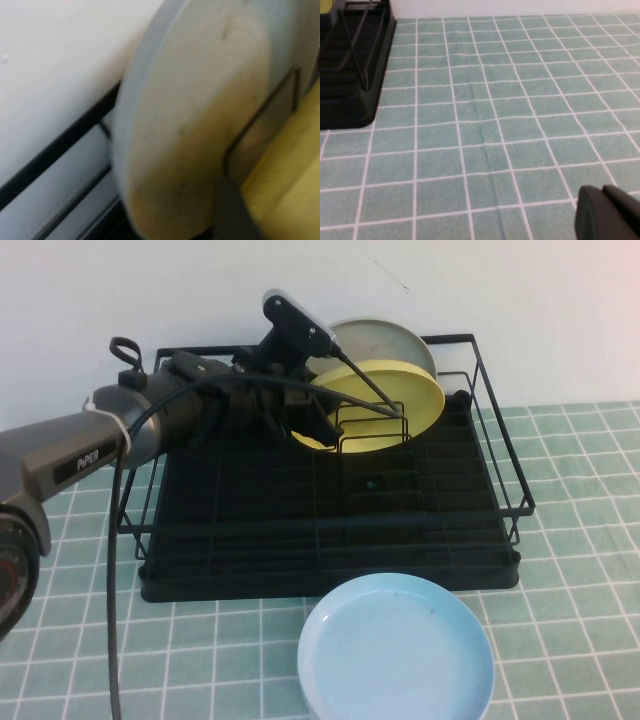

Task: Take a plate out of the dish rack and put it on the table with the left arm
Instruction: Grasp the plate from the shelf, then place the plate from the table

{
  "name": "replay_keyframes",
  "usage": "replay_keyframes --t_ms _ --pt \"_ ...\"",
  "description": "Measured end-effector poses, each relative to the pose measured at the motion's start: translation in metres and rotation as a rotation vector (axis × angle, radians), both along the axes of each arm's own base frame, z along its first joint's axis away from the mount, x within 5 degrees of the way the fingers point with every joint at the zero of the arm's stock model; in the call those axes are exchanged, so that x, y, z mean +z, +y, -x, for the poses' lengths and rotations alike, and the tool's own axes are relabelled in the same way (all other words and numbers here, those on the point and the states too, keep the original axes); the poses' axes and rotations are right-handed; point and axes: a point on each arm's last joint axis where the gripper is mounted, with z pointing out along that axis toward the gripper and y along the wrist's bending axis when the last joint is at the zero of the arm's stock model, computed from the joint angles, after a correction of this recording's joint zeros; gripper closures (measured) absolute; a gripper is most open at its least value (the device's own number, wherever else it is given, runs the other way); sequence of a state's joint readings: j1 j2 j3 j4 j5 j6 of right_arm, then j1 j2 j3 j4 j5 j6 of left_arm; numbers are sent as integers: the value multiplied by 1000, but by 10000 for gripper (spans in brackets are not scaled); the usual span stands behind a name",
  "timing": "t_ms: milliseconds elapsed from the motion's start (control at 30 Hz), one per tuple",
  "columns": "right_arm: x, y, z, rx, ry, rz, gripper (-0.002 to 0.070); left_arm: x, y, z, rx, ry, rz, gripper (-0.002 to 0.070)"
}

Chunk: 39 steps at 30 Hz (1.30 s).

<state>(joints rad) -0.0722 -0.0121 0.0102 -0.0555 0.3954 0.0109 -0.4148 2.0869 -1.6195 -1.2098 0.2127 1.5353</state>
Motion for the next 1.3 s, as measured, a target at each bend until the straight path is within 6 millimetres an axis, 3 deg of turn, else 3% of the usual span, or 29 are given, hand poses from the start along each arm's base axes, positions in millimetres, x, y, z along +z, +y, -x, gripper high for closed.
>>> replay_keyframes --t_ms 33,67,100,367,500,533,633,733,933,1067,1200,1300 --pt "0 0 0 0 0 0 678 0 0 0 7 2 4 351" --pt "0 0 0 0 0 0 678 0 1 -2 27 3 19 482" --pt "0 0 0 0 0 0 678 2 2 -3 33 -5 20 532" --pt "0 0 0 0 0 0 678 23 2 2 -2 -39 38 545" --pt "0 0 0 0 0 0 678 63 6 16 -37 -110 56 554" --pt "0 0 0 0 0 0 678 76 8 22 -45 -119 80 585" --pt "0 0 0 0 0 0 678 112 12 43 -98 -159 98 586" --pt "0 0 0 0 0 0 678 152 18 71 -154 -183 115 586" --pt "0 0 0 0 0 0 678 205 36 130 -231 -89 169 586" --pt "0 0 0 0 0 0 678 213 46 164 -247 134 164 586" --pt "0 0 0 0 0 0 678 197 50 183 -255 450 99 586" --pt "0 0 0 0 0 0 678 179 51 184 -204 633 68 586"
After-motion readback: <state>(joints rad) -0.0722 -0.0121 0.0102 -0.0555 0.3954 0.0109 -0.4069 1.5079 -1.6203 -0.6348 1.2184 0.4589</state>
